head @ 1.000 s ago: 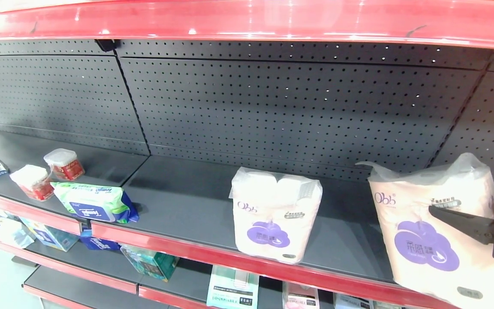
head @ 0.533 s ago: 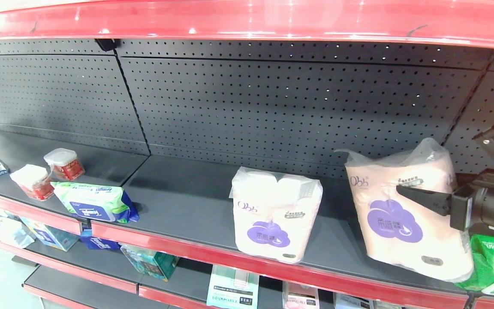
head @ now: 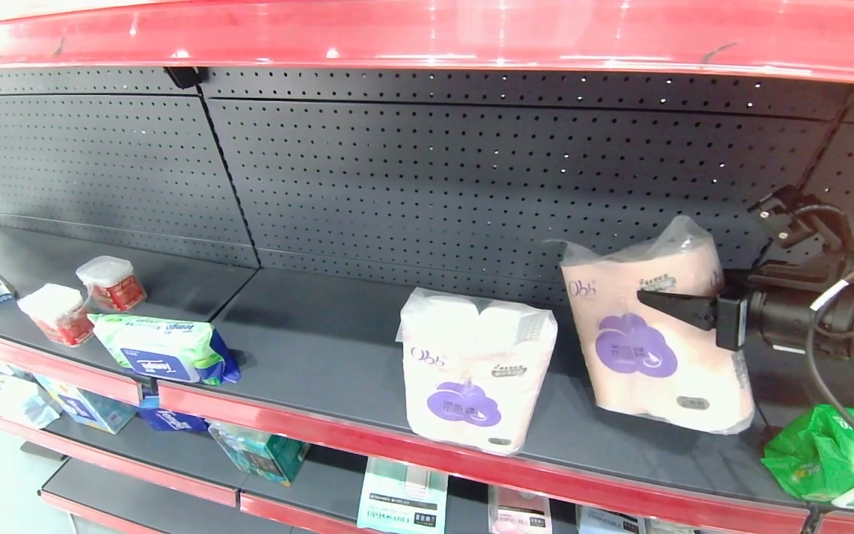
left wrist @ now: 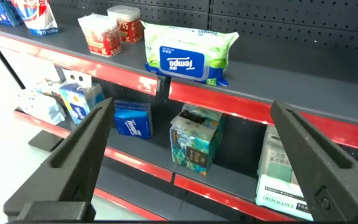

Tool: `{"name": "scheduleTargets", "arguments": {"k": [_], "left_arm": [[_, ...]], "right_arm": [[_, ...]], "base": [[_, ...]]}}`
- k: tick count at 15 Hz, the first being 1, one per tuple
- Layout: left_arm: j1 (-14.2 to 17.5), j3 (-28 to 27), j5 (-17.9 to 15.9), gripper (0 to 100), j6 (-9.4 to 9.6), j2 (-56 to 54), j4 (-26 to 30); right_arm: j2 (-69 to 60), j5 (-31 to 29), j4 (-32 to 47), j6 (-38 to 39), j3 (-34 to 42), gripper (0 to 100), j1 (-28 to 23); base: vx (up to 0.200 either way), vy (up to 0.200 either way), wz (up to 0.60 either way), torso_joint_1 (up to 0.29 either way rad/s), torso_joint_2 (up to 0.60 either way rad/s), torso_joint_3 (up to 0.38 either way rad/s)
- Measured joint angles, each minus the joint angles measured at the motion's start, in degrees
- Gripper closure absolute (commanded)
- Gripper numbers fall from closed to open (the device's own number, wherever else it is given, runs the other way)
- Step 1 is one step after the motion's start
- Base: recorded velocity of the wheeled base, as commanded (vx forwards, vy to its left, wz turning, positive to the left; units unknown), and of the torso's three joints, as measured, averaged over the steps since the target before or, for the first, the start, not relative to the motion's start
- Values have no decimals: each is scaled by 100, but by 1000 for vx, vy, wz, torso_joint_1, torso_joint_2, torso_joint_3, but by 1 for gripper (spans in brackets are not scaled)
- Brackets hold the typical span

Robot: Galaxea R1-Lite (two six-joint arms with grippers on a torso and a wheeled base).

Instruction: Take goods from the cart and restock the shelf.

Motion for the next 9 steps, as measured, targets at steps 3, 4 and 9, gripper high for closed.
{"name": "scheduleTargets", "arguments": {"k": [3, 4, 9], "left_arm": [[0, 0, 0, 0, 2, 0, 0], [0, 2, -2, 0, 0, 0, 0], [1, 2, 0, 0, 0, 0, 0]], "right_arm": [[556, 191, -523, 20, -135, 100, -6], [759, 252, -703, 104, -234, 100, -11], [1742, 728, -1454, 260, -918, 100, 29]], "base": [[0, 0, 0, 0, 0, 0], [0, 0, 0, 0, 0, 0], [0, 0, 0, 0, 0, 0]]}}
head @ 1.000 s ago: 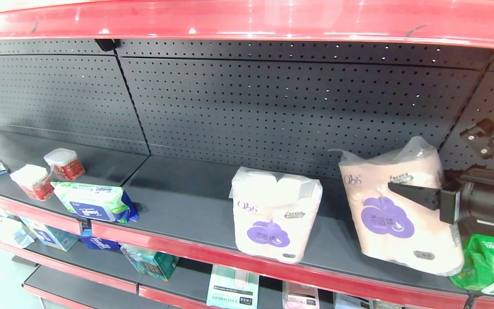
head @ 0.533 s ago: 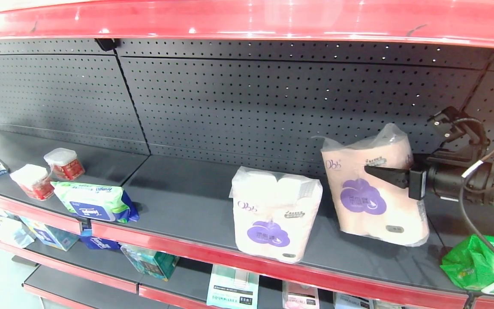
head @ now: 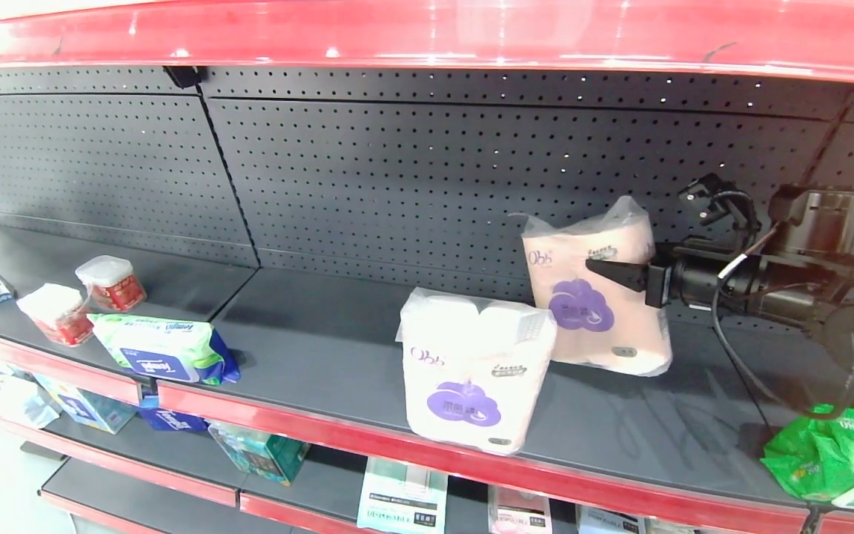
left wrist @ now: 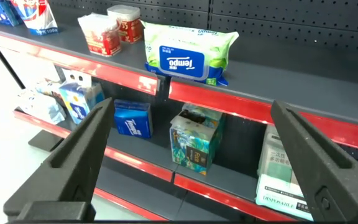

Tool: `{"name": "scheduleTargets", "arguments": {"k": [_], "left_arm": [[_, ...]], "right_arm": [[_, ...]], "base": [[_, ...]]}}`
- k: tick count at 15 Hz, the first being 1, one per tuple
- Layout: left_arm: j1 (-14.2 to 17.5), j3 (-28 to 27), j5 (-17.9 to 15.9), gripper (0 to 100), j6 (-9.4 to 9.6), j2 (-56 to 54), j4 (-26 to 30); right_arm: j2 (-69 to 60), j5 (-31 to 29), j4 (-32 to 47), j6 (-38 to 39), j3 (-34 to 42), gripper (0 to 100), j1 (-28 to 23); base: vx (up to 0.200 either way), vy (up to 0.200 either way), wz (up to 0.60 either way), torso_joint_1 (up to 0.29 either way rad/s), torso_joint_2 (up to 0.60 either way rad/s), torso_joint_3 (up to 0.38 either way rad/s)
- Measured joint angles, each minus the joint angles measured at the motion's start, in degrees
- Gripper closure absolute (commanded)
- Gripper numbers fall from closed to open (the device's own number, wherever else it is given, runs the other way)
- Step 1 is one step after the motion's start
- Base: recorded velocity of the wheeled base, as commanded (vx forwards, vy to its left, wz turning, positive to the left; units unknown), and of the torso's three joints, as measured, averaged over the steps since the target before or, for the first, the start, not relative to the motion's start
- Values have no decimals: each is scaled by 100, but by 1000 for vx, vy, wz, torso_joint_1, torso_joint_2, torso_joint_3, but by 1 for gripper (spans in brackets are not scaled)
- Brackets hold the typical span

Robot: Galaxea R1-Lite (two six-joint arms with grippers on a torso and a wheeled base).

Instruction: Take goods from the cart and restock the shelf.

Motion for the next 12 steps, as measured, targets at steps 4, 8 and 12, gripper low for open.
{"name": "scheduleTargets", "arguments": {"k": [4, 8, 12], "left_arm": [[-1, 0, 0, 0, 0, 0, 0], [2, -2, 0, 0, 0, 0, 0], [0, -2, 0, 0, 0, 0, 0]], "right_arm": [[739, 510, -594, 151, -482, 100, 163], [1237, 551, -1168, 389, -514, 100, 513], [1386, 925, -1187, -273, -140, 100, 325]], "base": [[0, 0, 0, 0, 0, 0], [0, 0, 0, 0, 0, 0], [0, 0, 0, 0, 0, 0]]}}
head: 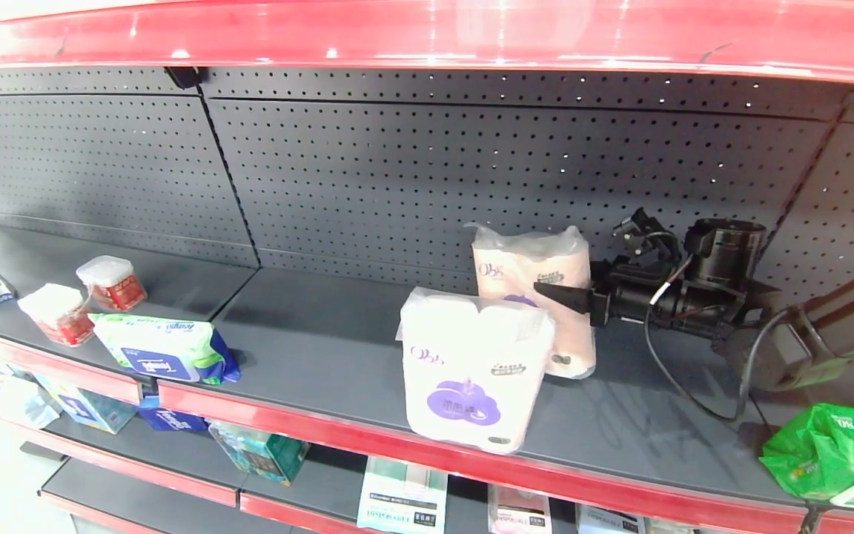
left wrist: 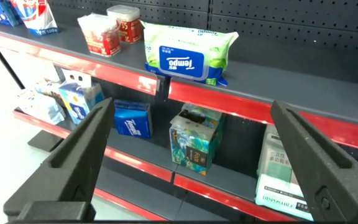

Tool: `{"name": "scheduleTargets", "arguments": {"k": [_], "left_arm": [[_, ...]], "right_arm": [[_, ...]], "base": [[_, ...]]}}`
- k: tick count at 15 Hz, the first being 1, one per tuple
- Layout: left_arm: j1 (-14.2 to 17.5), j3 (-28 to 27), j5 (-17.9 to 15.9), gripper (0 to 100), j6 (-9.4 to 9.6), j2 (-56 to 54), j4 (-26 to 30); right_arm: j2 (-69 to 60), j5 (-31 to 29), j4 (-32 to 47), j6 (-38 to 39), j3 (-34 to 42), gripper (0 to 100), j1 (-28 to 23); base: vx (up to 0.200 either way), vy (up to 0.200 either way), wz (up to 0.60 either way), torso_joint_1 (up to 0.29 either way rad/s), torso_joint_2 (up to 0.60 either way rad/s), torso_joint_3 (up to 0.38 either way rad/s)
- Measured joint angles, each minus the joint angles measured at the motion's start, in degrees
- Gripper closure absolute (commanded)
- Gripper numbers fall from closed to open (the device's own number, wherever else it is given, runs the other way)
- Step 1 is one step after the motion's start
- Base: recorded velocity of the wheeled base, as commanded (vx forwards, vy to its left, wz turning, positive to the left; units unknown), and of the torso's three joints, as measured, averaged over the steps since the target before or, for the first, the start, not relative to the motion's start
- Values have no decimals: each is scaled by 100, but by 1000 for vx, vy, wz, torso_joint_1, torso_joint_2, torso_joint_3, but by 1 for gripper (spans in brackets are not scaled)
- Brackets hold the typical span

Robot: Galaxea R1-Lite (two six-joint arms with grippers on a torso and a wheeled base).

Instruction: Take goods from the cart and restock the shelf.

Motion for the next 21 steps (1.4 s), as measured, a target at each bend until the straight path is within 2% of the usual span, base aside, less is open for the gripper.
{"name": "scheduleTargets", "arguments": {"k": [3, 9, 21], "left_arm": [[0, 2, 0, 0, 0, 0, 0], [2, 2, 0, 0, 2, 0, 0], [0, 2, 0, 0, 0, 0, 0]], "right_arm": [[-20, 567, 38, -769, 380, 100, -361], [83, 1107, -13, -1551, 767, 100, -800], [656, 1189, 52, -1527, -358, 100, -151]], "base": [[0, 0, 0, 0, 0, 0], [0, 0, 0, 0, 0, 0], [0, 0, 0, 0, 0, 0]]}}
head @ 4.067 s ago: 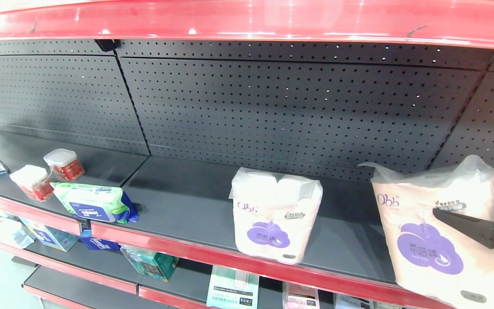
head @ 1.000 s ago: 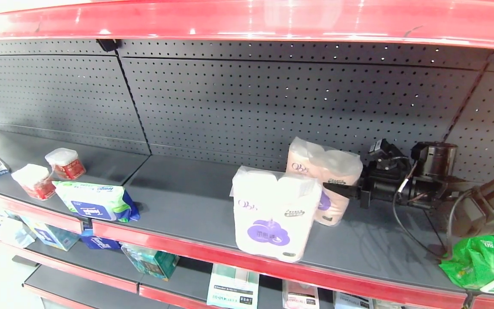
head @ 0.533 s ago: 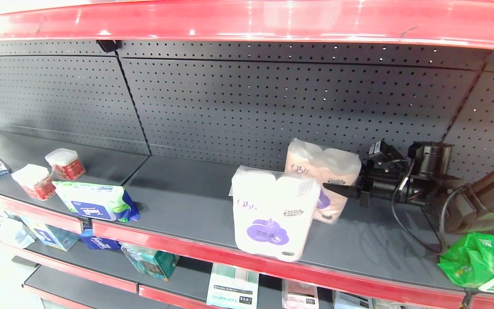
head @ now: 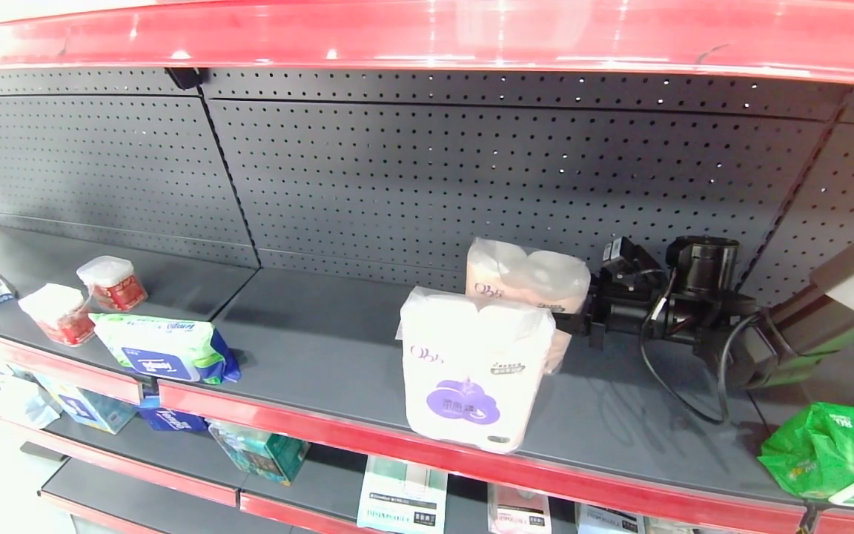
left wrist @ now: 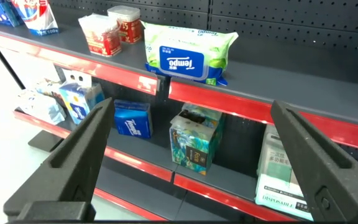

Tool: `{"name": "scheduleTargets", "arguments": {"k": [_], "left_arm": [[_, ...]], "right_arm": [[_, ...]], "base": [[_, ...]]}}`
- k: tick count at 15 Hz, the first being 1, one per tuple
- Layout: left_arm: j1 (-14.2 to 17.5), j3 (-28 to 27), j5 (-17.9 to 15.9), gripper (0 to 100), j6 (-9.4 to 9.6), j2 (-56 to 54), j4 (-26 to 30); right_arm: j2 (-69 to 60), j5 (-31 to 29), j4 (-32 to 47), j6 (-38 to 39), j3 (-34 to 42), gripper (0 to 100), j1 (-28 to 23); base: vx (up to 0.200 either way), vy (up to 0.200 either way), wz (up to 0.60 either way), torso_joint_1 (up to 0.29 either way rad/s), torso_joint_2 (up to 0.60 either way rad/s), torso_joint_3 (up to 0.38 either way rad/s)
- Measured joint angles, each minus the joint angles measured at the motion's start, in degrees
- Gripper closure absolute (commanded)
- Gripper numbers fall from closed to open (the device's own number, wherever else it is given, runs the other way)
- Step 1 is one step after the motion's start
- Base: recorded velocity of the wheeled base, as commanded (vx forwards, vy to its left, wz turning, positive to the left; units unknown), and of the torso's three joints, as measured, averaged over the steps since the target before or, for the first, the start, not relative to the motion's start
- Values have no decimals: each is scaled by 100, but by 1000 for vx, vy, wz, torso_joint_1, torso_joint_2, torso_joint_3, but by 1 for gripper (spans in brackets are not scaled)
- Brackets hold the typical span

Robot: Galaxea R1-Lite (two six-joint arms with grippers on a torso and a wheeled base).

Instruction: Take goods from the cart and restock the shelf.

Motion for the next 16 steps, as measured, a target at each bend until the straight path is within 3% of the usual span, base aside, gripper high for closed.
{"name": "scheduleTargets", "arguments": {"k": [10, 16], "left_arm": [[2, 0, 0, 0, 0, 0, 0], [-1, 0, 0, 0, 0, 0, 0]], "right_arm": [[188, 631, 68, 424, -534, 100, 66], [280, 611, 29, 423, -521, 100, 38]], "base": [[0, 0, 0, 0, 0, 0], [0, 0, 0, 0, 0, 0]]}}
